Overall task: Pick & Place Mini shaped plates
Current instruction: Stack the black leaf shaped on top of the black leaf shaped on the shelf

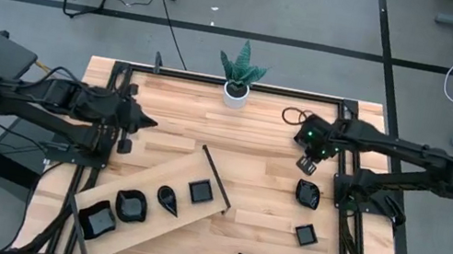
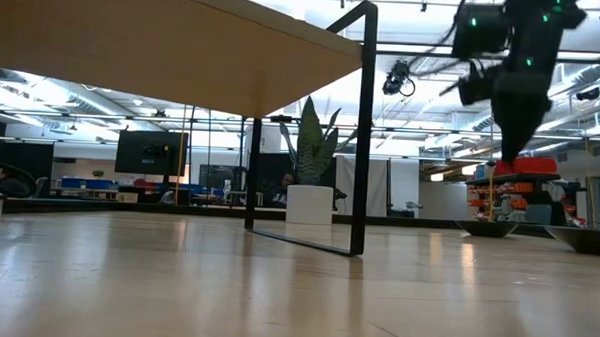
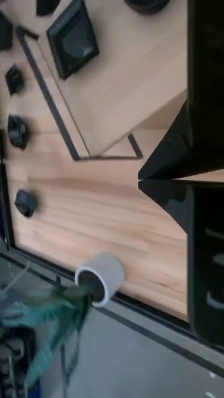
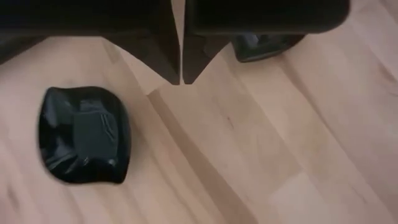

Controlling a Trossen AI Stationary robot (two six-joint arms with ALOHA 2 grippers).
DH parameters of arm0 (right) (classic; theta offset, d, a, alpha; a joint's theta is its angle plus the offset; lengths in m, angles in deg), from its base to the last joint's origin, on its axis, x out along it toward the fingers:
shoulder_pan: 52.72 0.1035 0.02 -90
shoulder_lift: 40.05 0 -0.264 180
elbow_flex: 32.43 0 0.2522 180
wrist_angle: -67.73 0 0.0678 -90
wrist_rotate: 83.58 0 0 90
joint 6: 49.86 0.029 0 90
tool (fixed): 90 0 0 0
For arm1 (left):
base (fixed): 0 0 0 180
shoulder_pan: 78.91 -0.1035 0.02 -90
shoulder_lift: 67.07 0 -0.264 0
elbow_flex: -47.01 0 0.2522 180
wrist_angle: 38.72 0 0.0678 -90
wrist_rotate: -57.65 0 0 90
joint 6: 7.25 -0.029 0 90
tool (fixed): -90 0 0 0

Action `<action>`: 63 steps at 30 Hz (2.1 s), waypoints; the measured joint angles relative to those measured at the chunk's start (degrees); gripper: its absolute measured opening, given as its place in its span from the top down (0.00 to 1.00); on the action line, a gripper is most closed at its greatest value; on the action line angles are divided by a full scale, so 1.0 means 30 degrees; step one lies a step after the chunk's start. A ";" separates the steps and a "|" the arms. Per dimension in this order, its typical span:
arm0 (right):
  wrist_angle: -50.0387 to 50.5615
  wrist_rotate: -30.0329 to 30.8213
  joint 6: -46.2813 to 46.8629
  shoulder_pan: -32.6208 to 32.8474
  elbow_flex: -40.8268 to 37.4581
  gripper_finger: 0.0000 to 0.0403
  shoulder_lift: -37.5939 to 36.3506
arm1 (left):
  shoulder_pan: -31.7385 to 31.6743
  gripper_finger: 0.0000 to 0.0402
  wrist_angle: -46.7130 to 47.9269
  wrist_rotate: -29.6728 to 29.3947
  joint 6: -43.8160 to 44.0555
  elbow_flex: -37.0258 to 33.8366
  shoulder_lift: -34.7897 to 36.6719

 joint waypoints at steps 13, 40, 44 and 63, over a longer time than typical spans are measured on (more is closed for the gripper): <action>-0.1824 0.0858 0.0191 -0.0015 -0.2130 0.53 0.0908 | -0.0002 0.94 0.2798 -0.1022 0.2962 0.0006 0.1085; -0.4575 0.4858 -0.2617 -0.1046 -0.0680 0.44 0.6475 | 0.0000 0.94 0.2928 -0.2001 0.3056 0.0007 0.1203; -0.5195 0.5498 -0.3146 -0.1395 -0.0680 0.44 0.7510 | 0.0000 0.94 0.2928 -0.1994 0.3479 0.0007 0.1203; -0.6109 0.5324 -0.4289 -0.2594 -0.0637 0.56 0.9724 | 0.0000 0.94 0.3030 -0.1994 0.4379 0.0007 0.1189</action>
